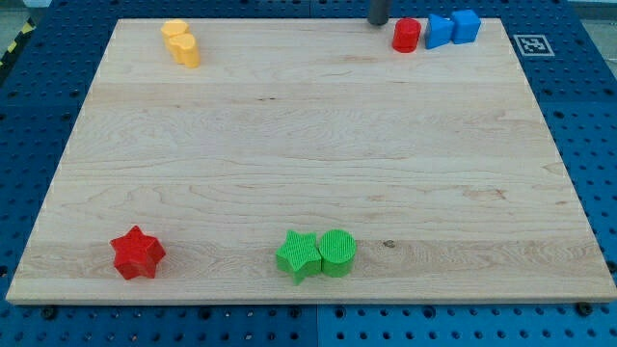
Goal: Move the red circle diagonally to the bottom left of the blue triangle
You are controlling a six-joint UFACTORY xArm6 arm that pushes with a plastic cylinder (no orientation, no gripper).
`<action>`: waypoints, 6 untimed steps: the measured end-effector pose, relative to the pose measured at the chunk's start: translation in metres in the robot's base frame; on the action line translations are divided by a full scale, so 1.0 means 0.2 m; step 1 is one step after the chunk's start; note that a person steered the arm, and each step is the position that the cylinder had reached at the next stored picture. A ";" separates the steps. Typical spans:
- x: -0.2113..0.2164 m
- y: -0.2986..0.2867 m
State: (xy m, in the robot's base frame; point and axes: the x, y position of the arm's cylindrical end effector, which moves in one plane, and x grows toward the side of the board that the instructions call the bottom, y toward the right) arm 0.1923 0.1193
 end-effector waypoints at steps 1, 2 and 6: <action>0.00 0.14; 0.07 0.20; 0.35 0.21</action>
State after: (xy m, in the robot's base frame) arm 0.2617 0.1617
